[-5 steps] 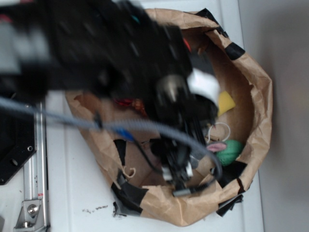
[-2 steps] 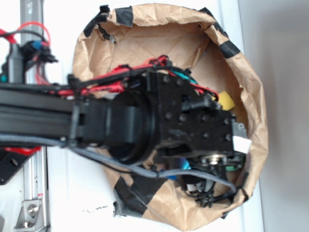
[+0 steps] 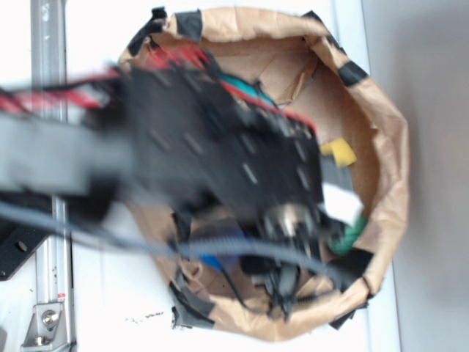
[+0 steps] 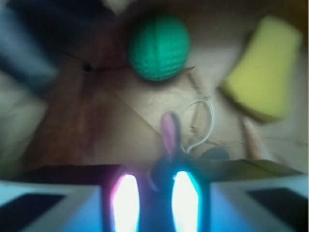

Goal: Grab the gray animal.

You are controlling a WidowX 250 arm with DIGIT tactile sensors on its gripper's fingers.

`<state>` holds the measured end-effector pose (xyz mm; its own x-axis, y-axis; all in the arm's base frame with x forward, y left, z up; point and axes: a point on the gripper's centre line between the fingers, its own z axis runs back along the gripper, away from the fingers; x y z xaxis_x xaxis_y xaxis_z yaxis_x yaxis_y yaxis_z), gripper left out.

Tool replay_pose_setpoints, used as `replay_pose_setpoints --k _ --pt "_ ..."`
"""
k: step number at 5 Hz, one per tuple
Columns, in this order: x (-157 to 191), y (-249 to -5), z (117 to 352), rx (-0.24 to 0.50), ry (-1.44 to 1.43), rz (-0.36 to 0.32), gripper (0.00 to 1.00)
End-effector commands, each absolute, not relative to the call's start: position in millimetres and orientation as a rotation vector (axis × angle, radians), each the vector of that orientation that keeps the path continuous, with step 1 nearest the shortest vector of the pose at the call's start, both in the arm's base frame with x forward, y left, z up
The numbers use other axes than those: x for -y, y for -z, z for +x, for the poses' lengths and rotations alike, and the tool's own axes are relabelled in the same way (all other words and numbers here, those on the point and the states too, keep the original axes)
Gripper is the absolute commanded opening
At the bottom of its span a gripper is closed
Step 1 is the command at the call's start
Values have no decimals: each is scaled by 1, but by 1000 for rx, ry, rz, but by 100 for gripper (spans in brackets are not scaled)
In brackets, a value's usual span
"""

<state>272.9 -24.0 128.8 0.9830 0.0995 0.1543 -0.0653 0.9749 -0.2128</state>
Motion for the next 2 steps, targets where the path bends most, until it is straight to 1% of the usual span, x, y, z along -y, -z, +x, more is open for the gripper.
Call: replay_pose_setpoints --k 1,2 --pt "-19 -231 268 359 -126 -156 0" --pt "-33 -234 267 354 -192 -172 0"
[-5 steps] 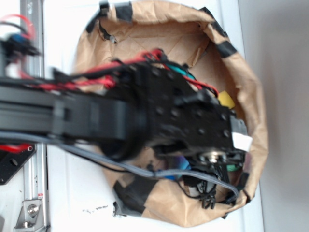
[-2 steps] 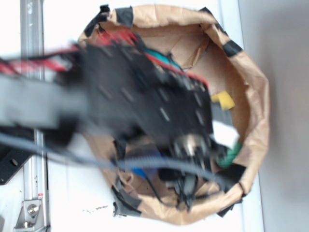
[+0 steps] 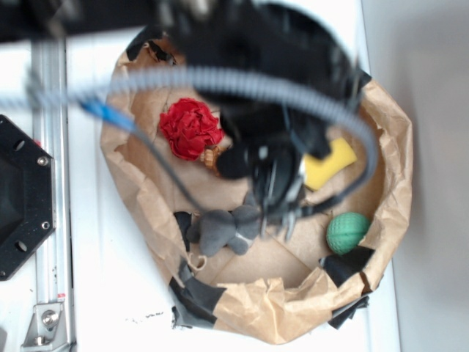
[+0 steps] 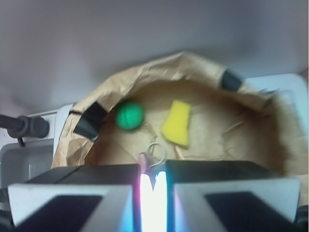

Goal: Grab the gray animal.

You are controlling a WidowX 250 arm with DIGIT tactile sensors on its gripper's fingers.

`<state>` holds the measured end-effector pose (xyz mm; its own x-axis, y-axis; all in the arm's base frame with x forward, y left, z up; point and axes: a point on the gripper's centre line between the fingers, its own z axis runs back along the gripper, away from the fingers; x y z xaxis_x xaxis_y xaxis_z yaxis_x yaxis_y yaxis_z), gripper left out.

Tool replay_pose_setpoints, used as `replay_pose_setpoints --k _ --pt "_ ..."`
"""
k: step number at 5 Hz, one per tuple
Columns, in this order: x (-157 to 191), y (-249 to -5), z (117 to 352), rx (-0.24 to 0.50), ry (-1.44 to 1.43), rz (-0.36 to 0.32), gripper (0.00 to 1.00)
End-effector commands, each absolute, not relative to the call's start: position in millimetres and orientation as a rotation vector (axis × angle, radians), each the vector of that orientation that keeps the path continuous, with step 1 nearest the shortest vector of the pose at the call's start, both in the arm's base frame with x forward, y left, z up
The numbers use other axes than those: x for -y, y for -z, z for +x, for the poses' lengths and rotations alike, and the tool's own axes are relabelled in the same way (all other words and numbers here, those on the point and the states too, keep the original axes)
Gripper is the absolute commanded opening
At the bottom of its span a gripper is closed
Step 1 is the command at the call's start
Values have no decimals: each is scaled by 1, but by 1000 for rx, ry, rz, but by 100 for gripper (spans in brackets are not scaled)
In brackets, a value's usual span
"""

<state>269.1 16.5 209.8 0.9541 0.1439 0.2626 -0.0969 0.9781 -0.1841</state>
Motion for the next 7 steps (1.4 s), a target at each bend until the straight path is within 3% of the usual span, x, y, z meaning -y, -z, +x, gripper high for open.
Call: replay_pose_setpoints --k 1,2,6,7 --pt "-35 -205 265 249 -223 -167 100" --pt "-20 -159 264 85 -184 -199 100" --pt "38 -72 260 -98 -167 -229 100" --pt "55 -48 241 -213 -146 -250 100"
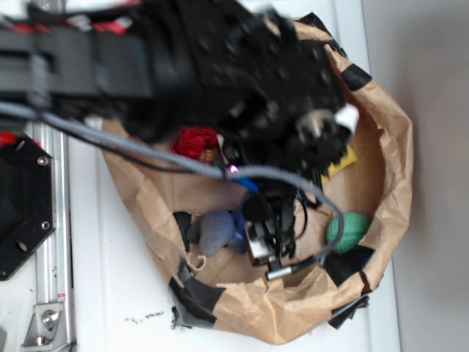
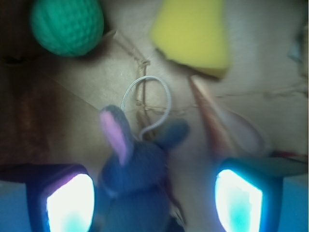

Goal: Grab the gray animal.

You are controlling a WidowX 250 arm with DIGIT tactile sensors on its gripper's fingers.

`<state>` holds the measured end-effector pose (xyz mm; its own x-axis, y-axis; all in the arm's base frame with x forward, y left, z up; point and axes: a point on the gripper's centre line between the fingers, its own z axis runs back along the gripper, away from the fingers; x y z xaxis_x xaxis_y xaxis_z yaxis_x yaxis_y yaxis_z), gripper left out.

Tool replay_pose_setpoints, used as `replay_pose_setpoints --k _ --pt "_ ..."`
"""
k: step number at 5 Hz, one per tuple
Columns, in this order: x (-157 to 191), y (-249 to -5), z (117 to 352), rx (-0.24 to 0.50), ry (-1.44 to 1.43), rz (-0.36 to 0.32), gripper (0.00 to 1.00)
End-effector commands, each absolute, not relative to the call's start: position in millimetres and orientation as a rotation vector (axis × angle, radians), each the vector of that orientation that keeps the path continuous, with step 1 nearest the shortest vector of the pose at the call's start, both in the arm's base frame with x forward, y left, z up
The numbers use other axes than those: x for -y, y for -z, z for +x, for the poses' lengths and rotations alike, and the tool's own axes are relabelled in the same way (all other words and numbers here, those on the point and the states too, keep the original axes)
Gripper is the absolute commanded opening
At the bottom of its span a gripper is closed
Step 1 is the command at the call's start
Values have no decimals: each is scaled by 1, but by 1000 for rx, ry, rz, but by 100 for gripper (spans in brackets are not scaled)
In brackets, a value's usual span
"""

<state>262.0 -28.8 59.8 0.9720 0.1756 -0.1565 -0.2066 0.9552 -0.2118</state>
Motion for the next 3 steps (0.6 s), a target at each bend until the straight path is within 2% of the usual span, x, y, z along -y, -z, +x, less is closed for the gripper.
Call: replay_pose_setpoints --k 1,2,3 --pt "63 -46 224 -257 -153 -265 0" --pt "65 -43 215 -261 -136 -234 0" --pt "60 -50 217 -271 -143 -250 0"
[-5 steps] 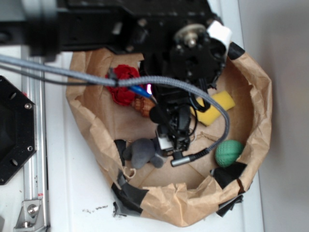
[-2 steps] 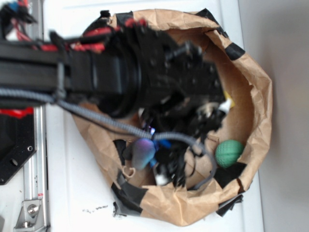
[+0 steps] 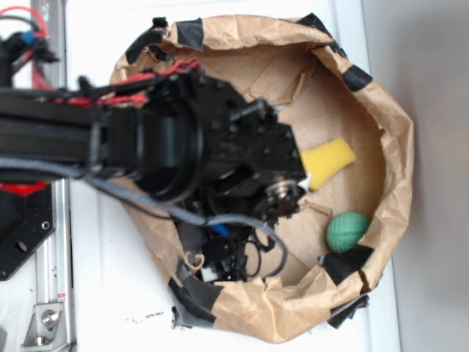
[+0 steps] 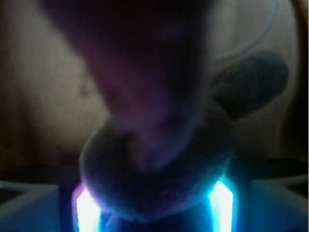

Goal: Grab the gray animal.

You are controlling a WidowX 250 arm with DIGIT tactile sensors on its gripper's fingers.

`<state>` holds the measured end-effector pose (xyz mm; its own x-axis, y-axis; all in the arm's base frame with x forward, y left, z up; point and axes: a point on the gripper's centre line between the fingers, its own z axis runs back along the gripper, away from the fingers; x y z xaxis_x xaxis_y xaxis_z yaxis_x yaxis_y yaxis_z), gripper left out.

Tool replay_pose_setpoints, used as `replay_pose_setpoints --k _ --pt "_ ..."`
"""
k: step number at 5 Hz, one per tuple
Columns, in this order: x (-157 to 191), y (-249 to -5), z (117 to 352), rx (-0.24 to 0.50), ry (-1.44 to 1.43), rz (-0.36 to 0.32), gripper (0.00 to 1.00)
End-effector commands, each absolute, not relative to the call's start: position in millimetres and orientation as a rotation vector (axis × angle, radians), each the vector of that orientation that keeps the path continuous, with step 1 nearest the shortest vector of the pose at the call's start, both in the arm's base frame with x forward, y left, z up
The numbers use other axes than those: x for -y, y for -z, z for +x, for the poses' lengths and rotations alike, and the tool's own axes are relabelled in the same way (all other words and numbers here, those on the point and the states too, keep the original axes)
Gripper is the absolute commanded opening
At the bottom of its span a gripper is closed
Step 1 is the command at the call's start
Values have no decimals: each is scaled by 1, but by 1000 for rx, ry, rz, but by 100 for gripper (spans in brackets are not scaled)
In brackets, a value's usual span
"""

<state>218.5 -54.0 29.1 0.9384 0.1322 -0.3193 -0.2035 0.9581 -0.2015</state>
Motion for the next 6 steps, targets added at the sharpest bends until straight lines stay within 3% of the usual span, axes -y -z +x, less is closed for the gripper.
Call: replay_pose_setpoints --k 1,3,5,6 --pt "49 -86 232 -172 -167 -250 0" --pt "14 -171 267 134 -239 -183 0" --pt "8 -198 259 289 -258 -116 0" --pt "7 -194 259 288 -260 -76 0"
